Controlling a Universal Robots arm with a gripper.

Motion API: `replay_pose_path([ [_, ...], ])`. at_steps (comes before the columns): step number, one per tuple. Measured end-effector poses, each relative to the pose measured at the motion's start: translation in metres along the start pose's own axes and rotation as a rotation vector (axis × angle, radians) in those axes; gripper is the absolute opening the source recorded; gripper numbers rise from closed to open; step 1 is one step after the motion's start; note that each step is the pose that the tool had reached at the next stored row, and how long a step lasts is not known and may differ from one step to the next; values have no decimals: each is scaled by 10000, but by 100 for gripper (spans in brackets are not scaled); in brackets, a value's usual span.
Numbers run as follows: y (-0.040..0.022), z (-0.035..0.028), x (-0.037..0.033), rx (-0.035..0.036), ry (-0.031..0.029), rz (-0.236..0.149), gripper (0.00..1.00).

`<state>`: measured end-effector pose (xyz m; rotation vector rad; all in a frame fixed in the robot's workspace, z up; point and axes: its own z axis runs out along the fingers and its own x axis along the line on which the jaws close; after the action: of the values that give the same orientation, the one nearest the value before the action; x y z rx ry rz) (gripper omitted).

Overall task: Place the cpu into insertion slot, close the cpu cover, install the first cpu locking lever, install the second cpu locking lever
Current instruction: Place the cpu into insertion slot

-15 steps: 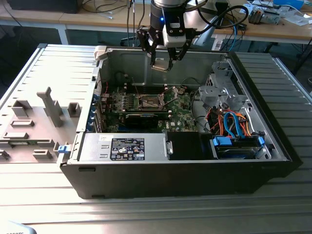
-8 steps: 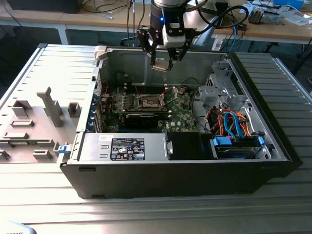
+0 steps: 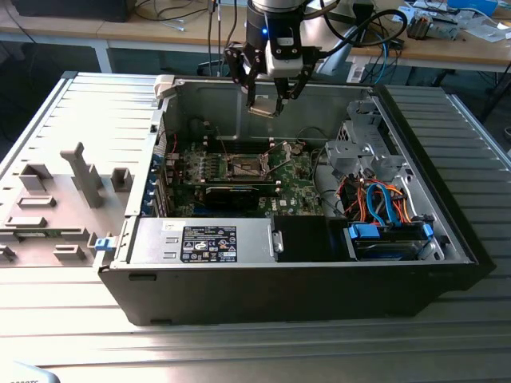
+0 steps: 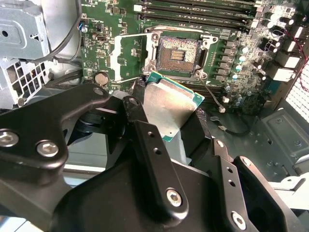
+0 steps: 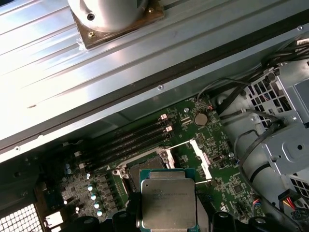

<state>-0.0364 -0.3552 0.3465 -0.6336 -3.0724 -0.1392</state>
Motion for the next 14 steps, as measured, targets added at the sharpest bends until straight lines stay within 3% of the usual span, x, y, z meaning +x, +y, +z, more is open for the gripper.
replay_pose_path([
  [14,0,0,0,-4,-18,198,54],
])
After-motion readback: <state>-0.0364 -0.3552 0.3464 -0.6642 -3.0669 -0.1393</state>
